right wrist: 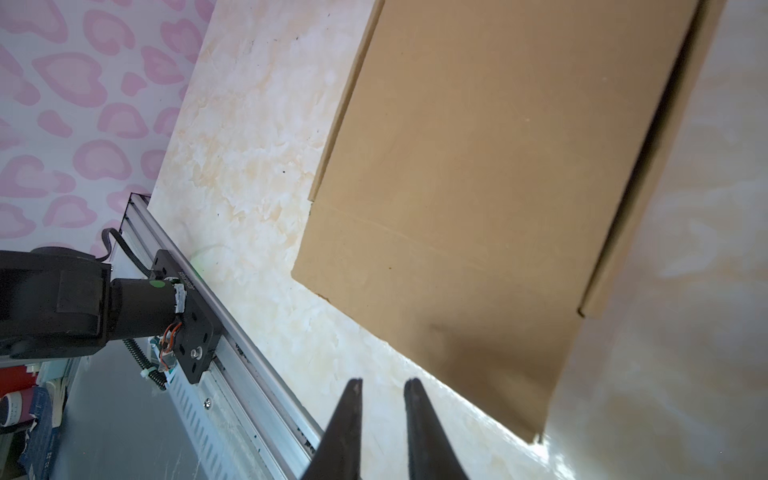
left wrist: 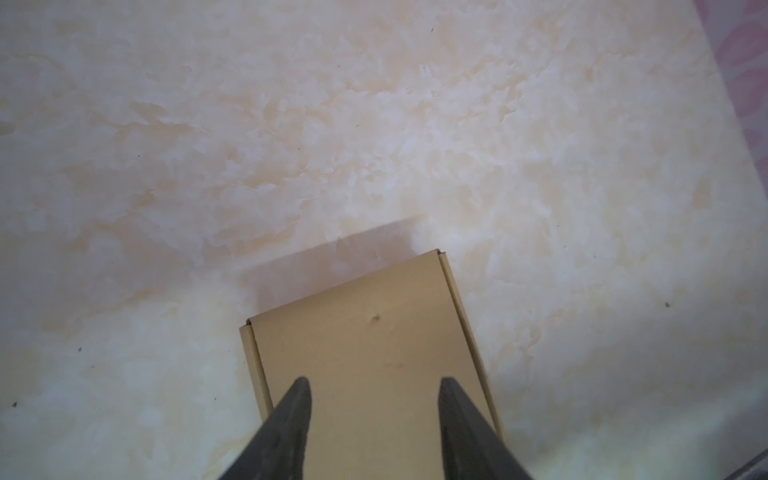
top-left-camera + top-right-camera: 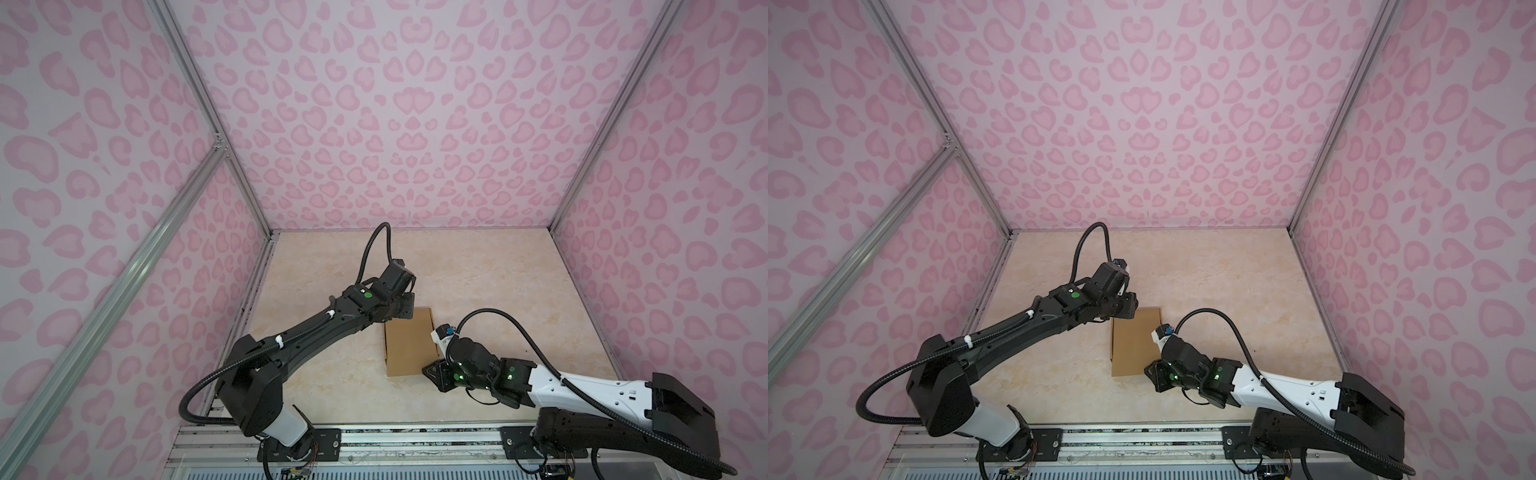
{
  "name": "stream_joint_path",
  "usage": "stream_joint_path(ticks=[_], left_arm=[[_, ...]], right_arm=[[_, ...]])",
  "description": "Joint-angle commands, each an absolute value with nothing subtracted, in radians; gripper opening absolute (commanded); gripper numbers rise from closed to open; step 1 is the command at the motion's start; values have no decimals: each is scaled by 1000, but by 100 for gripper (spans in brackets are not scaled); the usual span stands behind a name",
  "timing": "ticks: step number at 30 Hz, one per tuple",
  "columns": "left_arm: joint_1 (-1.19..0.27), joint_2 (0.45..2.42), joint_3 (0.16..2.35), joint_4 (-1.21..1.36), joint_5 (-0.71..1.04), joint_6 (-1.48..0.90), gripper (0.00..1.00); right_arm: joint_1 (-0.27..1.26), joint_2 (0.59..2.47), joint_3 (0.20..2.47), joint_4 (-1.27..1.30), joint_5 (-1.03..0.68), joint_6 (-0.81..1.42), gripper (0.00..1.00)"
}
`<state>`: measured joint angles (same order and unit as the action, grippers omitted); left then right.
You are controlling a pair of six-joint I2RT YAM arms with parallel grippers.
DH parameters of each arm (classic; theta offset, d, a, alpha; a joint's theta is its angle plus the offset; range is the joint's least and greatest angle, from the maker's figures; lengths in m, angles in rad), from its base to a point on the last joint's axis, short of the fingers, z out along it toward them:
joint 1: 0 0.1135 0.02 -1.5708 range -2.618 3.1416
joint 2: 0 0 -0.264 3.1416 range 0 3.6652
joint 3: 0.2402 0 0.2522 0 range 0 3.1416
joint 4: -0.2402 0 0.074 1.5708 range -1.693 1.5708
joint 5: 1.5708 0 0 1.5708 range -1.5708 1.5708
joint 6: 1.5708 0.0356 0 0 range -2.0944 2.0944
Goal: Fold the paper box
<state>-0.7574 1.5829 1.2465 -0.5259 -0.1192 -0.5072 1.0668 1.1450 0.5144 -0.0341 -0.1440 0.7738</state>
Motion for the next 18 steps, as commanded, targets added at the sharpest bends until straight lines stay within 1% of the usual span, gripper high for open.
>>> stream_joint_path(ticks=[1, 10, 18], left_arm=[[-746, 1663, 1286, -610, -95, -440, 53], [-727, 1789, 1338, -601, -84, -449, 53], [-727, 1825, 1324, -590, -61, -454, 52]], right_arm=[[1077, 1148, 520, 15, -108, 785, 22], [1080, 1161, 506, 59, -103, 787, 22], [1089, 1197, 508, 81, -117, 778, 22]])
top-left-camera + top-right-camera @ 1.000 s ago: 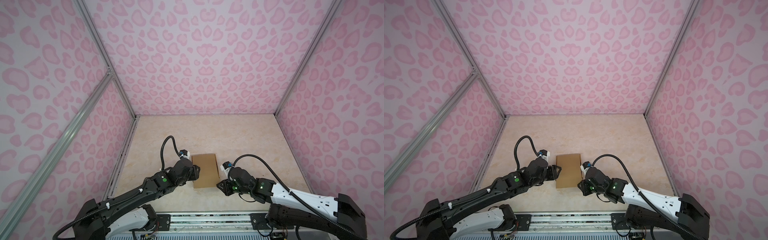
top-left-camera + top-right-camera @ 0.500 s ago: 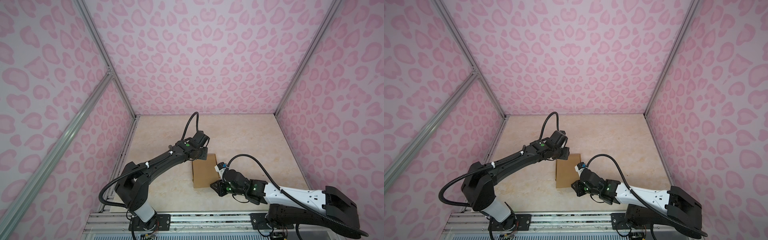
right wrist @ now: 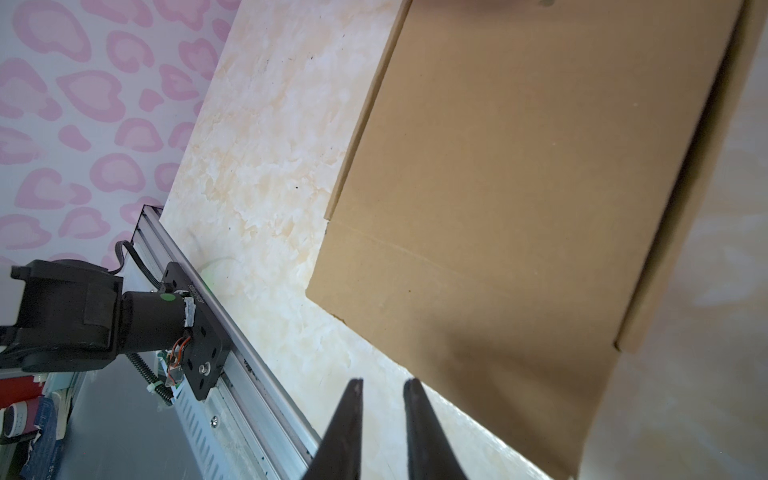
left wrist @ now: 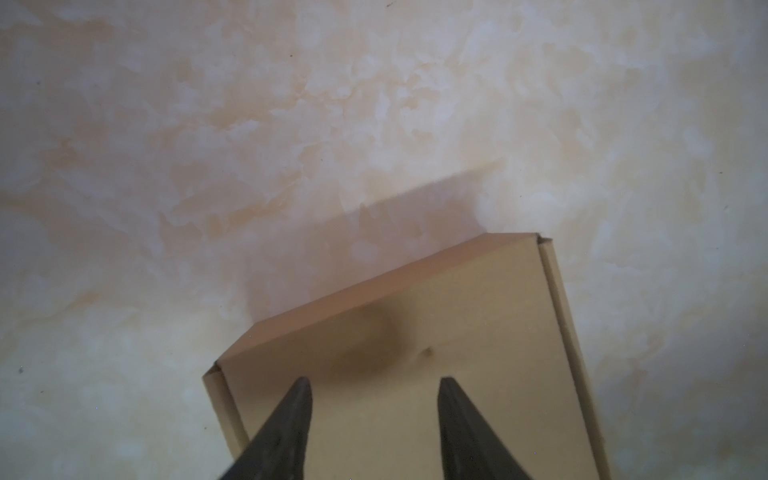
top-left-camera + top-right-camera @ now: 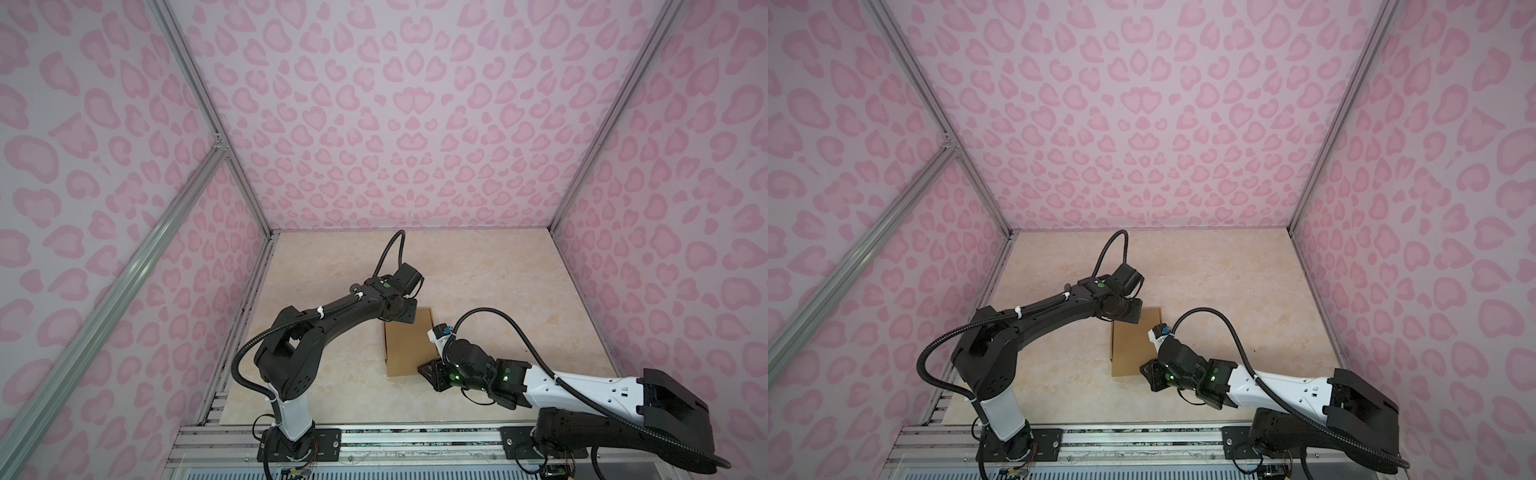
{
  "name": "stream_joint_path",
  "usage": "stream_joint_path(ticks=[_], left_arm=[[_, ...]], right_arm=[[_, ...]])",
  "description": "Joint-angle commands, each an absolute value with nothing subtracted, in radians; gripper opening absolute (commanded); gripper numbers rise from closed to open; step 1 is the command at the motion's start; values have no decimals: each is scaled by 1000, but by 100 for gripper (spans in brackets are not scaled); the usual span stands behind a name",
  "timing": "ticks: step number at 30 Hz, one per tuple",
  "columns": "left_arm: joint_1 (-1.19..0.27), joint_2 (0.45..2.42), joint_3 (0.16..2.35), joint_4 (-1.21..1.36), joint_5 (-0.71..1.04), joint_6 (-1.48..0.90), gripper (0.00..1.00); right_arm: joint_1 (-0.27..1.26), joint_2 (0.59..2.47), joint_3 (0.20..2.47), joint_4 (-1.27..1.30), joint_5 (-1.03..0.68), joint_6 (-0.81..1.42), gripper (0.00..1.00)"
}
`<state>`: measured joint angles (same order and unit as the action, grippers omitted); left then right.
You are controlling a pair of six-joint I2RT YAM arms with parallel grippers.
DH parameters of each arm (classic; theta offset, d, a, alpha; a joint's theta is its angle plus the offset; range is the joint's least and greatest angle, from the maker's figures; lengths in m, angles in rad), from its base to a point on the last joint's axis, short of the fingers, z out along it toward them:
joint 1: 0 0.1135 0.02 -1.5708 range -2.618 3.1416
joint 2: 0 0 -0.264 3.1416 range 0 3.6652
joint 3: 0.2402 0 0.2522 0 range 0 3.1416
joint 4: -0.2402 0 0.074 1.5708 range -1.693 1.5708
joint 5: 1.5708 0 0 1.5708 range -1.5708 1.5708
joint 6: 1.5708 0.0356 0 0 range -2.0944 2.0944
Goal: Fold the paper box
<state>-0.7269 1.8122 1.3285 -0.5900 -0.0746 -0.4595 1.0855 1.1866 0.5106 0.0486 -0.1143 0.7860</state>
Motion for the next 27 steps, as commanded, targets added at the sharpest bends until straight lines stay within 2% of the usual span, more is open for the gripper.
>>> stream_joint_path(ticks=[1, 20, 24, 27], left_arm=[[-726, 1828, 1321, -588, -66, -454, 53], [-727, 1847, 1304, -581, -35, -459, 51], [-727, 1805, 1318, -594, -31, -464, 51], [-727, 1745, 1326, -597, -33, -468, 51]], right_arm=[[1089, 1204, 512, 76, -118, 777, 21], [1088, 1261, 515, 75, -126, 756, 21], [1088, 1192, 530, 14, -95, 767, 21], [1086, 1116, 527, -65, -16, 786, 26]])
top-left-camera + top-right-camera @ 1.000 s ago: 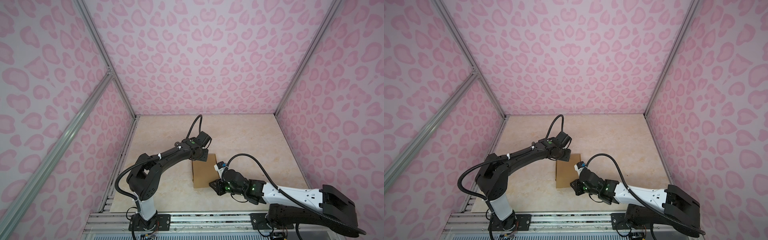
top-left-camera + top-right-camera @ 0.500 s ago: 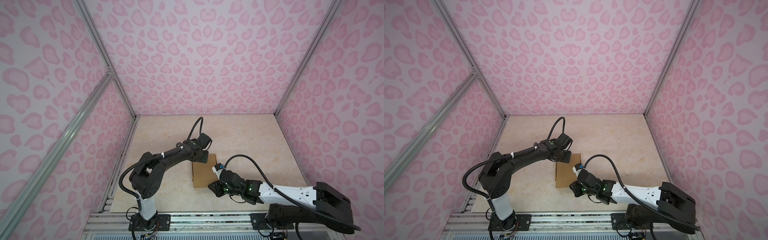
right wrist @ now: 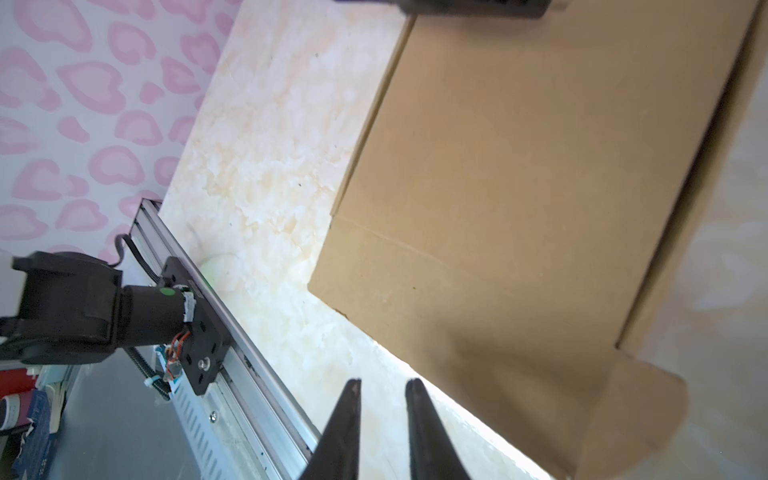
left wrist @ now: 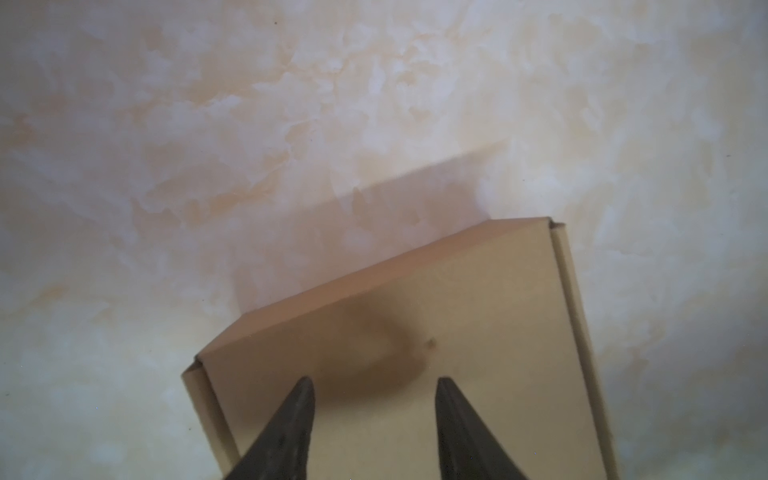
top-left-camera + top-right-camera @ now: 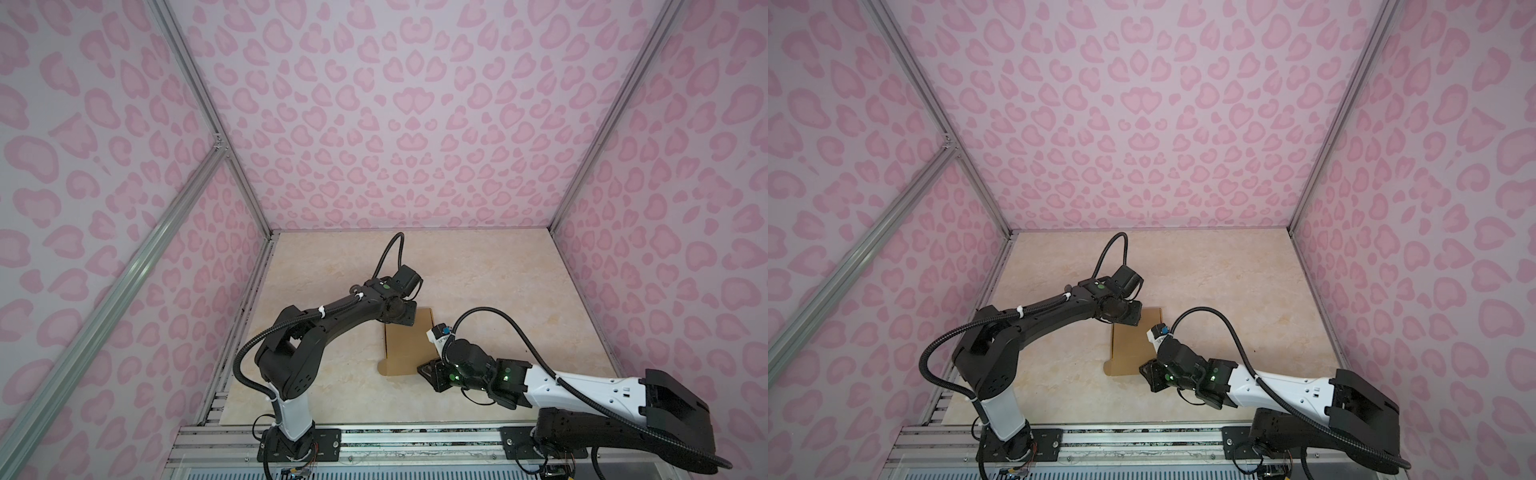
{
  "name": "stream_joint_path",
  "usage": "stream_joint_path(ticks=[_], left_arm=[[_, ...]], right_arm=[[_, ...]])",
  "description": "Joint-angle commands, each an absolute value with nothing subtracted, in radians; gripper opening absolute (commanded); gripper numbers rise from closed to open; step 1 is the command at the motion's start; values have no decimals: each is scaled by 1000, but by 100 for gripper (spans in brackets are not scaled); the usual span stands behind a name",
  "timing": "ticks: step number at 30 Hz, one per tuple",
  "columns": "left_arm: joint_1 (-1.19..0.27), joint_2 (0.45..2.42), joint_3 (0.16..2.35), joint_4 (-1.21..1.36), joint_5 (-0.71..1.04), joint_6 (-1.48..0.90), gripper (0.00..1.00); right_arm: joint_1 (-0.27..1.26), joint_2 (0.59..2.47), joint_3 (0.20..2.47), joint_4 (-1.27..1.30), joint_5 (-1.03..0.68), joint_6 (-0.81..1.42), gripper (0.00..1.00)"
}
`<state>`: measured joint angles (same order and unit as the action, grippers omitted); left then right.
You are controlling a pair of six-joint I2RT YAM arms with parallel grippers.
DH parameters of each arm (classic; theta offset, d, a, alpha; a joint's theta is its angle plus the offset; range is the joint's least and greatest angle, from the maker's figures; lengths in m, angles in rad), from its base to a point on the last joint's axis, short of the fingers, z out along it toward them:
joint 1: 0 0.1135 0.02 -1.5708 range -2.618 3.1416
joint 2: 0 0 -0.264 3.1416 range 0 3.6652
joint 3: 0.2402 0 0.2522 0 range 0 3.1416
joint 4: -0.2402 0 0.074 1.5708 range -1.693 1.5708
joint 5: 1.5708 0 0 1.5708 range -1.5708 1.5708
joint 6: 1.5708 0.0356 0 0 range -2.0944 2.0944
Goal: Fold the paper box
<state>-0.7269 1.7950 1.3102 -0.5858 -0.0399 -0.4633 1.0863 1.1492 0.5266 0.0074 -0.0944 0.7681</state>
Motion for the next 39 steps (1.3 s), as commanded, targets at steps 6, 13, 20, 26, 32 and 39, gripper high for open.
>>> stream_joint_path(ticks=[6, 13, 20, 26, 32, 39], left_arm=[[-726, 1611, 1261, -601, -24, -491, 52], [-726, 1412, 1002, -540, 34, -576, 52], [-727, 1298, 798, -391, 127, -667, 53], [-729, 1264, 713, -294, 179, -723, 52], [-731, 1259, 648, -225, 203, -754, 52], [-739, 1247, 611, -184, 204, -778, 53]], right_arm=[[1048, 1076, 508, -225, 44, 811, 40], [983, 1076, 482, -197, -9, 797, 45], [929, 1119, 493, -148, -80, 766, 45], [926, 1160, 509, -127, -124, 760, 44], [920, 1200, 513, -105, -139, 755, 43], [912, 1230, 515, -75, -161, 761, 40]])
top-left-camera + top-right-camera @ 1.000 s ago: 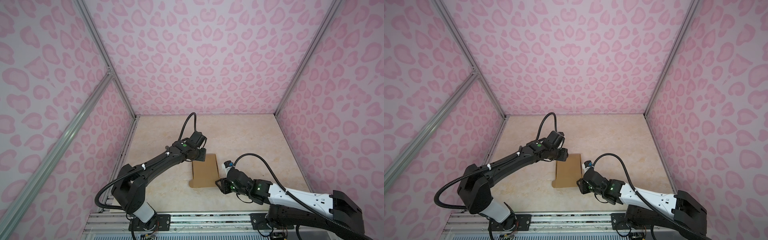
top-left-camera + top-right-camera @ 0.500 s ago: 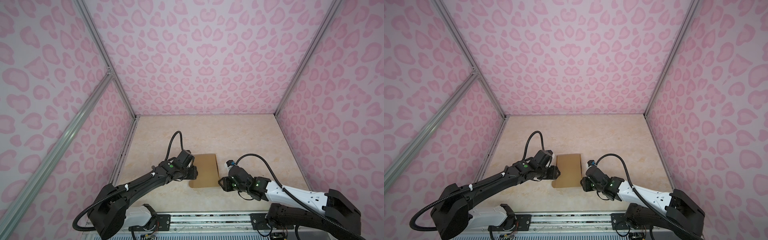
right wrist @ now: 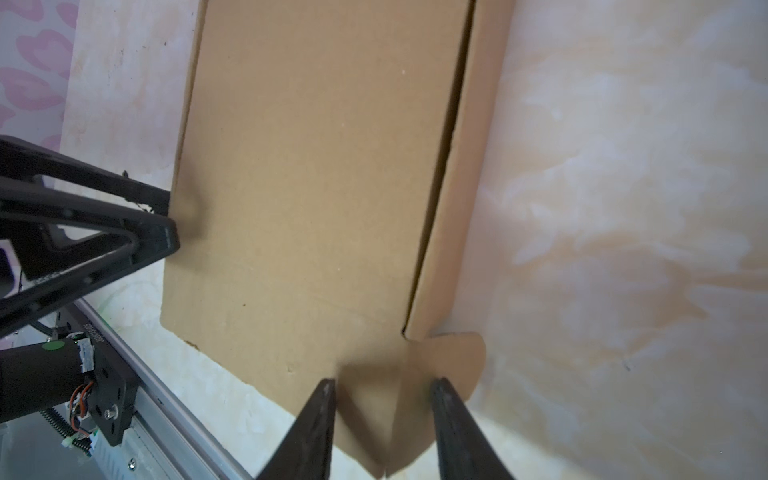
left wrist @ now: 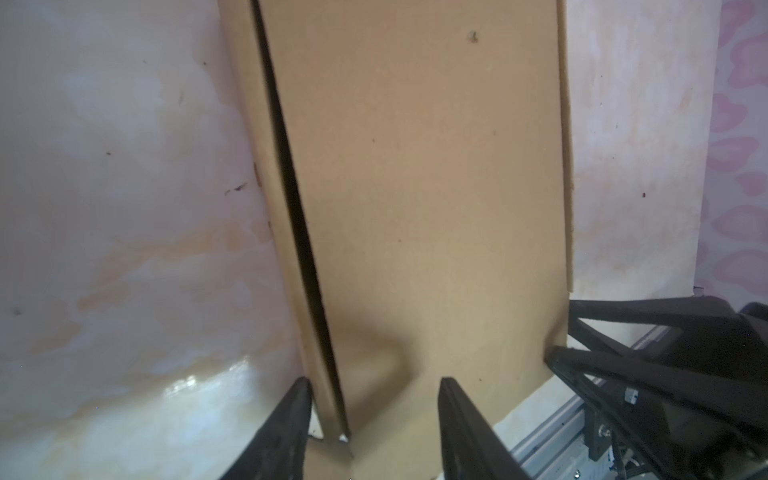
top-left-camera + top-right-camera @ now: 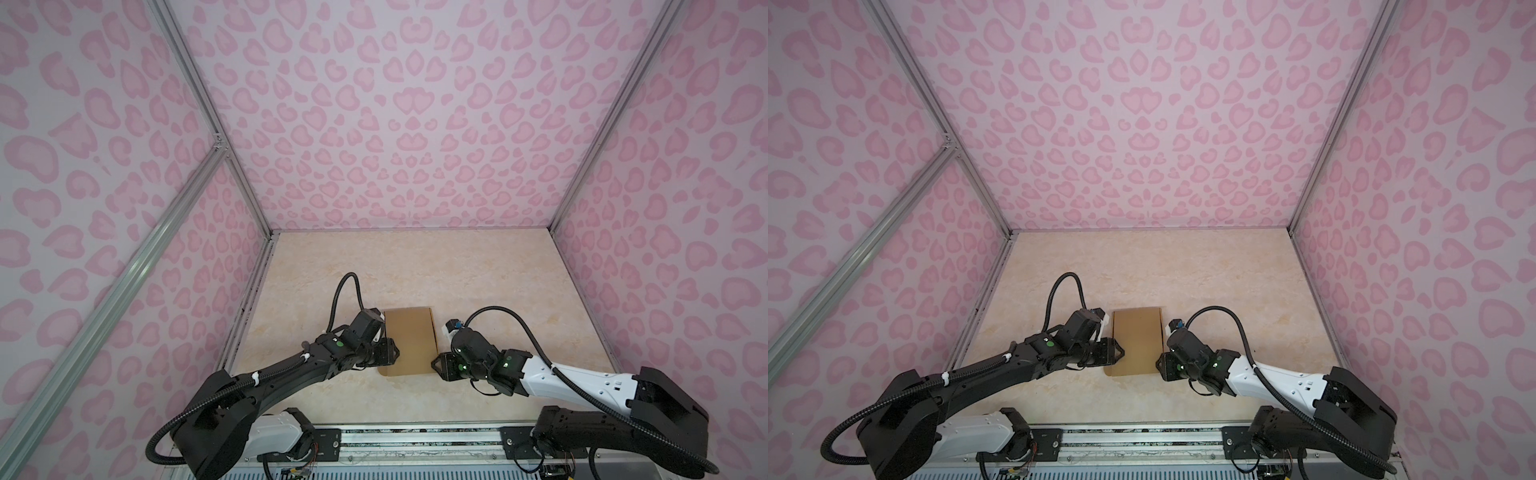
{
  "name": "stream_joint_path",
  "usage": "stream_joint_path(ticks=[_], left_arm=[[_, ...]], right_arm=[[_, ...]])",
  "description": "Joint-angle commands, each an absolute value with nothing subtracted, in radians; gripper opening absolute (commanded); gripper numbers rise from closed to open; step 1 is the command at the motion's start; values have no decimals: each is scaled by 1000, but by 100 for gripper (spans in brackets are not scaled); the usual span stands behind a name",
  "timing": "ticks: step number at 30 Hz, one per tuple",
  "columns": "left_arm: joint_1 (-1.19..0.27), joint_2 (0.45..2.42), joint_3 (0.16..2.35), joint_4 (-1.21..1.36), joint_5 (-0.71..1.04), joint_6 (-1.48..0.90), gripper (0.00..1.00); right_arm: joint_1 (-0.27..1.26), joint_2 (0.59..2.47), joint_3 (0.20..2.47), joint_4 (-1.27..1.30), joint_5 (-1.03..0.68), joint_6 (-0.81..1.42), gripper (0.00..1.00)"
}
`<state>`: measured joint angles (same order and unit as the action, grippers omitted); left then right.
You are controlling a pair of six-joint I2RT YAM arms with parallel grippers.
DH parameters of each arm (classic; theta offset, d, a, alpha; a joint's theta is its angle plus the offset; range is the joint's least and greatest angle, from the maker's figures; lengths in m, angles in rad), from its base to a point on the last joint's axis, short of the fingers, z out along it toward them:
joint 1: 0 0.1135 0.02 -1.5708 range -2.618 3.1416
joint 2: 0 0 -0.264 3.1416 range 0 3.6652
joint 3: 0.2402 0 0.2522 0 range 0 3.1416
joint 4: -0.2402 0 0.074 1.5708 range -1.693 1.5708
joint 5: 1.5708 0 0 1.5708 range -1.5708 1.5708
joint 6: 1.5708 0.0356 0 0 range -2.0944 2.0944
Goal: Fold the paper box
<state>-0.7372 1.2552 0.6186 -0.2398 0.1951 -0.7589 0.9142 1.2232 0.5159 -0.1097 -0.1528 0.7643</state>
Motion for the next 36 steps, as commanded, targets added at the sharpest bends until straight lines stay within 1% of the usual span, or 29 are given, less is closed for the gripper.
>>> stream_joint_path(ticks=[1, 9, 23, 31, 36], left_arm=[[-739, 1247, 606, -177, 206, -783, 52], [-758, 1270, 575, -112, 215, -813, 52], [-760, 1273, 567, -61, 221, -842, 52], [-785, 1251, 558, -29, 233, -890, 51], [-792, 1246, 563, -64, 218, -885, 51]], right_arm=[[912, 1232, 517, -71, -160, 761, 40], [908, 1269, 530, -50, -168, 755, 36], [881, 1269, 525, -51, -164, 724, 26], [875, 1268, 525, -50, -169, 724, 25], [873, 1256, 532, -65, -166, 724, 24]])
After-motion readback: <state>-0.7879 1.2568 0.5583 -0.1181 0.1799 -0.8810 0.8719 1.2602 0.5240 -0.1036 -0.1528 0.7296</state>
